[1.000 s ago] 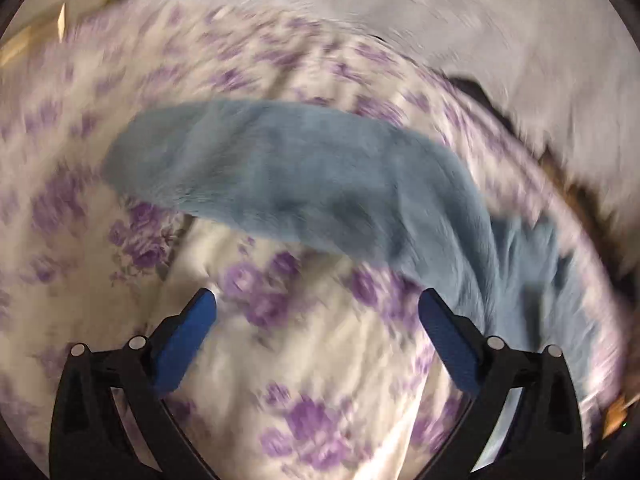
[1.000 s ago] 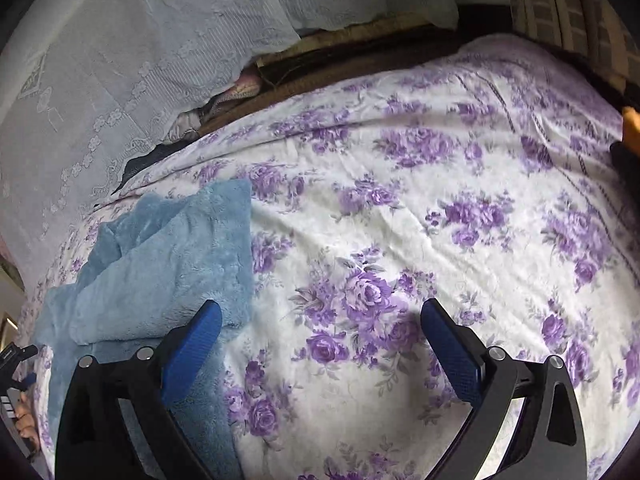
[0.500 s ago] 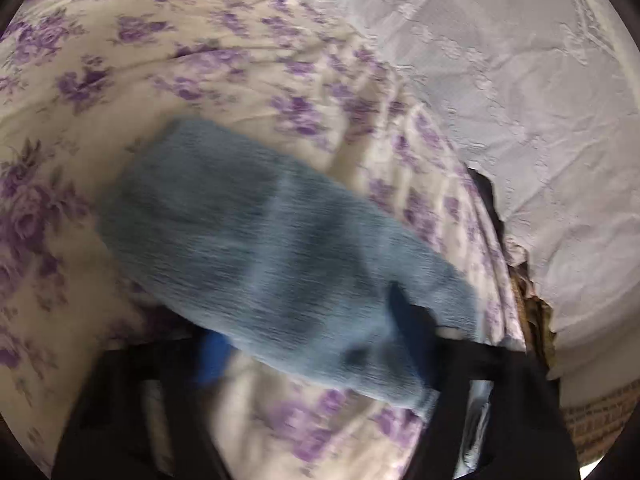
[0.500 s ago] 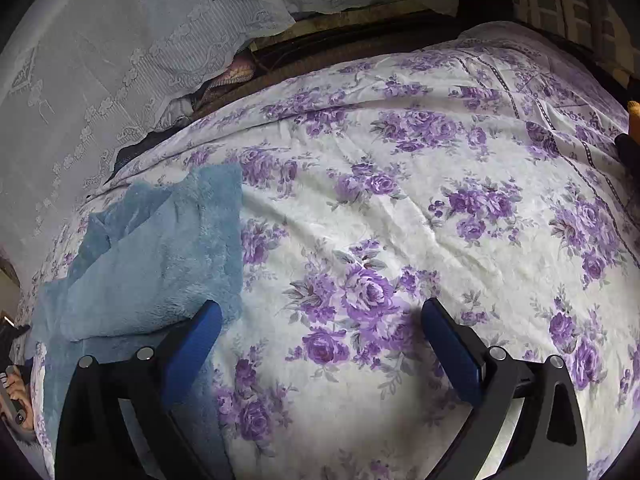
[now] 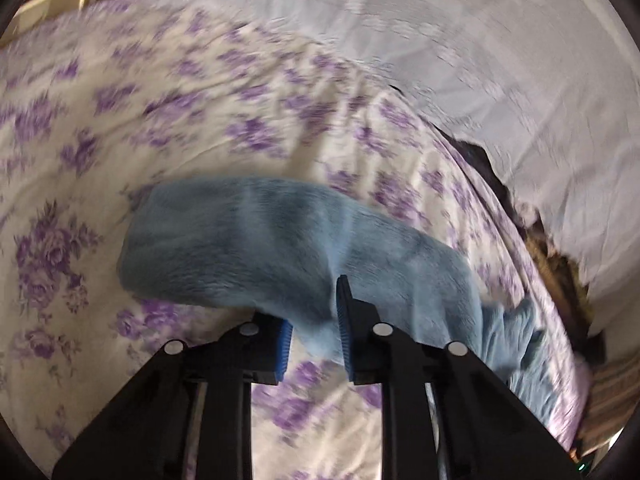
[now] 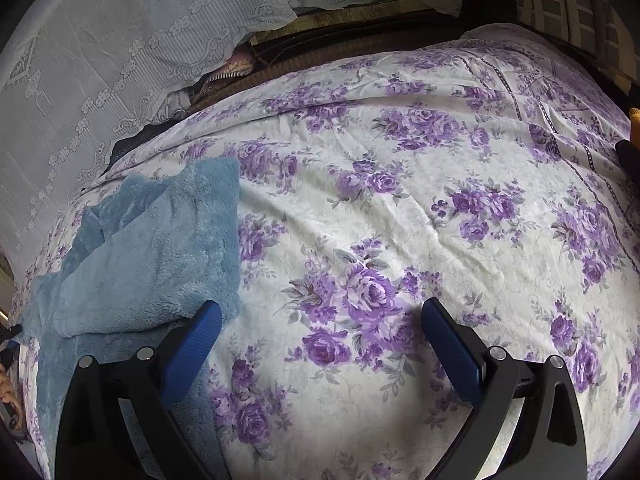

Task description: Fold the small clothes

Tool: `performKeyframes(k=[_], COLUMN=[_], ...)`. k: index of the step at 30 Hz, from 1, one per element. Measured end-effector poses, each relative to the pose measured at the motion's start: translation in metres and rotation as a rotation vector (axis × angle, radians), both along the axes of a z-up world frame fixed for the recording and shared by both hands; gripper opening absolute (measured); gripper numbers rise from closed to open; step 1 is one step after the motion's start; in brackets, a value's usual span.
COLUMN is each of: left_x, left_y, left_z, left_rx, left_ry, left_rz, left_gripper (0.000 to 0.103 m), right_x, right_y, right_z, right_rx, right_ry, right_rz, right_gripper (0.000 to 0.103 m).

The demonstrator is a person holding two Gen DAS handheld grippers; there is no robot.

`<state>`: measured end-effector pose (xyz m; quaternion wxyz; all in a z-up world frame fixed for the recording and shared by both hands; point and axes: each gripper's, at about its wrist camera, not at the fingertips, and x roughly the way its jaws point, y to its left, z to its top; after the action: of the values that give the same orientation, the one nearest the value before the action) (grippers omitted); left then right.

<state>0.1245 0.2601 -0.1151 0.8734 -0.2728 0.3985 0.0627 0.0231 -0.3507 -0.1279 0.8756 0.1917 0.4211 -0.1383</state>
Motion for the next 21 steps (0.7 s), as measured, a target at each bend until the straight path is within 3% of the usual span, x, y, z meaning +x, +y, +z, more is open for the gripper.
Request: performKeyframes(k=[9, 21], left_x=[0.001, -0.007], left_y=[-0.056, -0.123], left_z=[0.035, 0.075], left_rx=[0.120, 0.217], left_ry=[-0.011, -0.065], left_rz=[-0.118, -0.228], left_gripper=[0.015, 0.011], right_x=[0.003, 0.005], right_y=[0.001, 0.003], right_z=[-0.002, -0.002], right_rx=[-0.012, -0.032], right_ry=[0.013, 0.030], right_rz=[0.004, 0.009], right_gripper=[0.100, 0.100])
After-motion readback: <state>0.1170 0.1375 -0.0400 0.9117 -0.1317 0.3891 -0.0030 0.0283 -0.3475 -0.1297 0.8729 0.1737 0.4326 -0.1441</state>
